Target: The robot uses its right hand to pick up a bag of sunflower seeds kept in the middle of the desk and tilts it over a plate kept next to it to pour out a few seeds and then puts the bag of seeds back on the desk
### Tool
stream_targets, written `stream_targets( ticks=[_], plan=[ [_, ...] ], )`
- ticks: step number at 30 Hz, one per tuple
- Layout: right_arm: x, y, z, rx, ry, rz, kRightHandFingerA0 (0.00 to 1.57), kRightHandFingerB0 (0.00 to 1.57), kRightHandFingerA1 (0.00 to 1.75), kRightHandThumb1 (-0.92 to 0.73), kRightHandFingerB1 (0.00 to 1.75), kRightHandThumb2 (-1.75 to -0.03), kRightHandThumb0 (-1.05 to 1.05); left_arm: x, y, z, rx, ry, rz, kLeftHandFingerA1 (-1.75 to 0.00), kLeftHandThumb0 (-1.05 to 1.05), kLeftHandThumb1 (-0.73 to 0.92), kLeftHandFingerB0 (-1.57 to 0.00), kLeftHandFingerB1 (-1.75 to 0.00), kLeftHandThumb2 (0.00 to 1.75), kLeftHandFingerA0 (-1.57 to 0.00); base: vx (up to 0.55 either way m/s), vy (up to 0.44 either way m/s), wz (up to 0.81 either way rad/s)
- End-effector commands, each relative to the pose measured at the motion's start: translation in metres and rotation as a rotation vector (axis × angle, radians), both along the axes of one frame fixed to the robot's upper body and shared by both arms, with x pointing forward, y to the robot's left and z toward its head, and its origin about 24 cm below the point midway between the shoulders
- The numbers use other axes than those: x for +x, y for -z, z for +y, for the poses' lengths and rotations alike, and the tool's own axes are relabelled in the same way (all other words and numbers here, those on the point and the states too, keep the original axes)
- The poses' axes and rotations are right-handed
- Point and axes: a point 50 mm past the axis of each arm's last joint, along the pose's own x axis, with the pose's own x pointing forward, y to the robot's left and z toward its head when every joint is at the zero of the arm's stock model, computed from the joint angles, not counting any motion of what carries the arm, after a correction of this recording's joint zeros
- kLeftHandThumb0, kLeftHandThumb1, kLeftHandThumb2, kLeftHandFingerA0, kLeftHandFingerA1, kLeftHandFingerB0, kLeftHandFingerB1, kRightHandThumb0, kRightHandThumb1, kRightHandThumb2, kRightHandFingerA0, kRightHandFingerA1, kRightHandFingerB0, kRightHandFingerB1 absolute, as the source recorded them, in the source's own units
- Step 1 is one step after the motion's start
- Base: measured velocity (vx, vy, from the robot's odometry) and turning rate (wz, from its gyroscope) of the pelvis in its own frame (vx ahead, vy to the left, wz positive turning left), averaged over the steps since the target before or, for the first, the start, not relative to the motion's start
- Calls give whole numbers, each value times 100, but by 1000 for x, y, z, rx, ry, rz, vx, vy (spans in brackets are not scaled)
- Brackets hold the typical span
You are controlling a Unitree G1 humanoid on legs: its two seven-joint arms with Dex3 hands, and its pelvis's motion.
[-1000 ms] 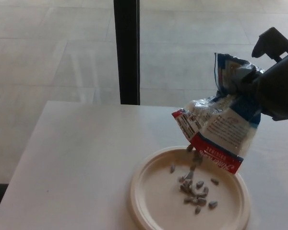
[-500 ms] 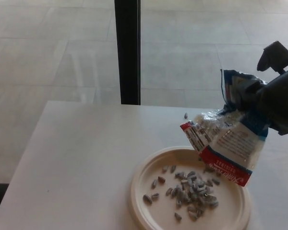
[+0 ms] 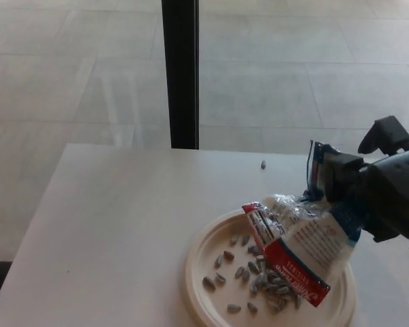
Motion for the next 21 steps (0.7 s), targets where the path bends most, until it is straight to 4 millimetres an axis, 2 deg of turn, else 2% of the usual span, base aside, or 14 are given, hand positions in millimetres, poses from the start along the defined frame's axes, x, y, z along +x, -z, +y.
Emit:
stream_targets(
  ticks=[1,2,3,4,5,9,12,13,14,15,17,19,20,21],
  plan=[
    [-3,5,-13,128,106,57,90,75,175,-41,161,-112,-17,-4,-3,4,13,-21,17,-53,-74,76,-43,-37,63,-47,0,0,0],
    [-3,5,-12,128,104,58,90,75,175,-41,161,-112,-17,-5,-2,4,13,-23,17,-53,-74,76,-43,-37,63,-47,0,0,0],
    [-2,6,-18,161,146,82,90,78,175,-48,143,-95,-19,-6,-2,4,6,-28,10,-54,-74,75,-44,-38,63,-47,0,0,0],
    [-2,7,-18,165,150,87,90,78,175,-48,143,-95,-19,-7,-2,4,4,-30,10,-54,-74,75,-44,-38,63,-47,0,0,0],
    [-3,7,-20,179,163,86,90,72,175,-46,161,-95,-16,-8,-2,4,3,-31,11,-54,-75,75,-44,-37,63,-47,0,0,0],
    [-5,11,-35,221,225,97,88,66,175,-46,169,-99,-15,-12,-1,3,7,-19,17,-54,-75,76,-42,-37,63,-46,0,0,0],
    [-7,17,-46,301,307,162,86,71,175,-53,160,-95,-21,-16,-1,2,-6,-32,10,-56,-75,75,-42,-38,63,-45,0,0,0],
    [-8,20,-49,363,320,176,100,75,169,-48,140,-104,-15,-16,-1,2,-5,-33,16,-54,-73,76,-42,-37,63,-46,0,0,0],
    [-11,26,-53,419,334,198,87,82,175,-44,153,-113,-14,-16,0,2,-4,-30,23,-61,-73,60,-34,-51,99,-41,0,0,0],
    [-12,30,-55,442,362,213,89,84,175,-46,150,-111,-18,-16,0,2,-4,-33,23,-54,-75,75,-42,-37,63,-47,0,0,0],
    [-16,39,-60,559,378,255,89,85,173,-50,146,-106,-17,-15,1,1,-5,-34,22,-55,-76,75,-44,-36,63,-49,0,0,0],
    [-20,44,-62,577,395,260,91,85,173,-46,150,-112,-17,-15,1,1,-6,-34,23,-54,-76,76,-44,-36,63,-50,0,0,0],
    [-24,51,-63,625,384,281,92,85,175,-43,155,-123,-14,-13,1,1,-6,-38,14,-55,-75,75,-45,-37,63,-50,0,0,0],
    [-27,55,-62,632,375,293,120,107,139,-43,129,-117,-17,-13,1,1,-5,-38,14,-55,-75,75,-45,-37,63,-51,0,0,0]
  ],
)
